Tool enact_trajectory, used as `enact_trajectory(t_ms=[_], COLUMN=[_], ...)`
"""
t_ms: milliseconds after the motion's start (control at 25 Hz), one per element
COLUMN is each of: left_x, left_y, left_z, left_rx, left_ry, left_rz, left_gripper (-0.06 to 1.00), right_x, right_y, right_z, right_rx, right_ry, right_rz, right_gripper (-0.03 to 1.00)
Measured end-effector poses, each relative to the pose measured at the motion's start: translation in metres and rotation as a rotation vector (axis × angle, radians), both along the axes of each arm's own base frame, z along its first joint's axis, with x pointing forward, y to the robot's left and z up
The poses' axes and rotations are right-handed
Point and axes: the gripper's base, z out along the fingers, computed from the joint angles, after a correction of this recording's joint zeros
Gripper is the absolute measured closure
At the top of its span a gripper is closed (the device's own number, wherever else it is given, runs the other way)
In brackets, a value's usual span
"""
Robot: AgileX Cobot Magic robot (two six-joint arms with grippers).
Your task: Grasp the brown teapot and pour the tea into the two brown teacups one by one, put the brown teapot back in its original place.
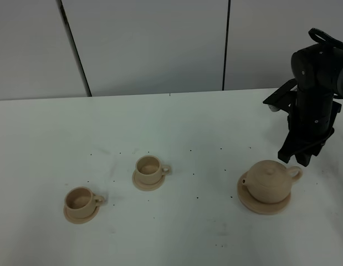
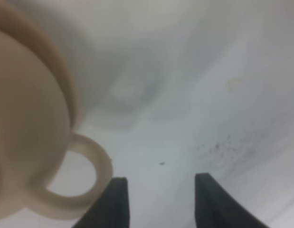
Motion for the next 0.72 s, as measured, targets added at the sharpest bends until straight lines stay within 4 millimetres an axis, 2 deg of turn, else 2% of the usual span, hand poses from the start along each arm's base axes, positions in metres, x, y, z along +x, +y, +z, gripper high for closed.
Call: enact_trajectory(t_ms=[720], left_x=[0.0000], left_y=[0.0000], left_z=[0.0000], left_rx=[0.000], left_ry=[0.000], left_rz=[0.000], left_gripper=[0.71], right_x=[0.0004], right_y=[0.0024], right_z=[-0.0005], right_rx=[0.024], right_ry=[0.001], right_rz=[0.056], right_gripper=[0.64])
